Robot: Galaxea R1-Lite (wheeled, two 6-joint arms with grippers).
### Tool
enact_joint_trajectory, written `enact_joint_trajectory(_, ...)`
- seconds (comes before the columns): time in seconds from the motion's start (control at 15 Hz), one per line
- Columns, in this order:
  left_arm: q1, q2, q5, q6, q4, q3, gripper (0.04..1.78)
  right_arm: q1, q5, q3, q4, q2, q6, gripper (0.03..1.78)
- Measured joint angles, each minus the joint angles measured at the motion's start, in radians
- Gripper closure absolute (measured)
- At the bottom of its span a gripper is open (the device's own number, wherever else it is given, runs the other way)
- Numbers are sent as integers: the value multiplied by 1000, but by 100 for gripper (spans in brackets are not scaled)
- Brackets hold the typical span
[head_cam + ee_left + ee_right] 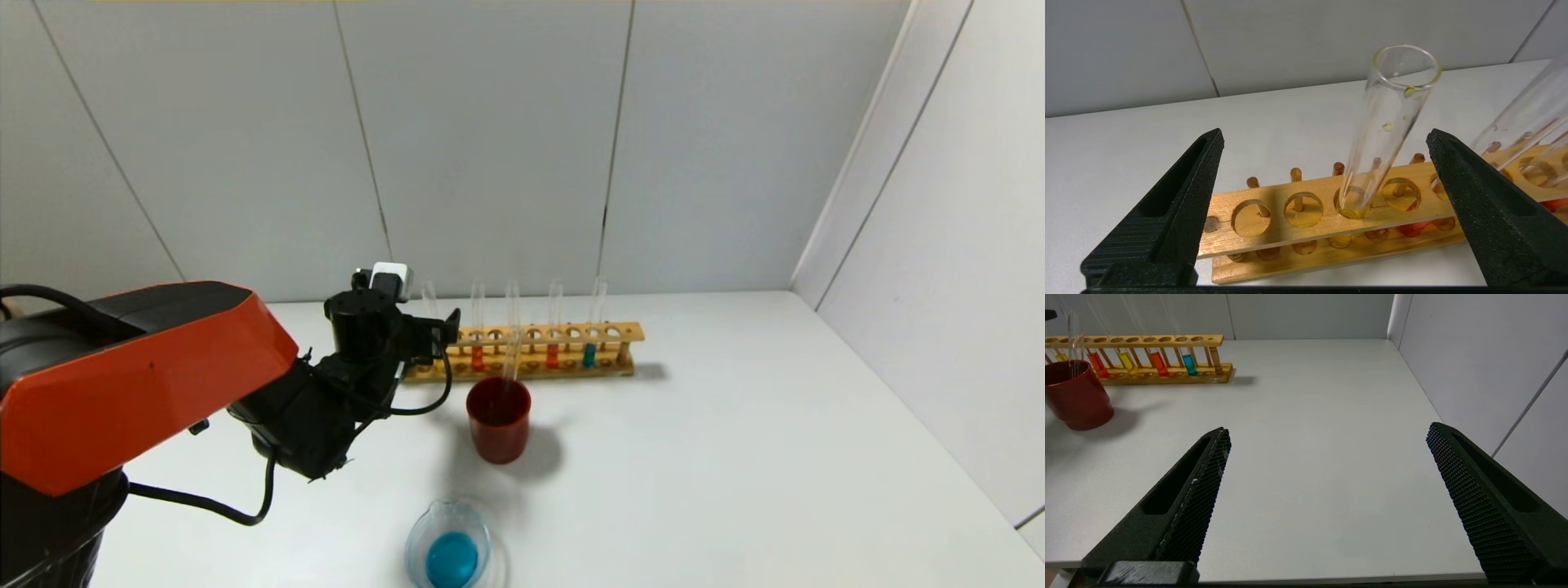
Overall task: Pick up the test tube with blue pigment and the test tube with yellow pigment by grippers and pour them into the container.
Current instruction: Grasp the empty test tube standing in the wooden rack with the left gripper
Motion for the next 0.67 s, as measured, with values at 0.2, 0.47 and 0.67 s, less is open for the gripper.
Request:
enact_joint_trajectory(0.2, 7, 8, 0, 0, 11, -20, 7, 0, 0, 0, 0, 0, 0, 6)
enact_joint_trajectory(0.47, 17, 11, 1, 1, 31, -40, 7, 0, 0, 0, 0, 0, 0, 6)
enact_joint_trajectory(0.67, 18, 12, 1, 1, 36, -46, 7, 0, 0, 0, 0, 0, 0, 6)
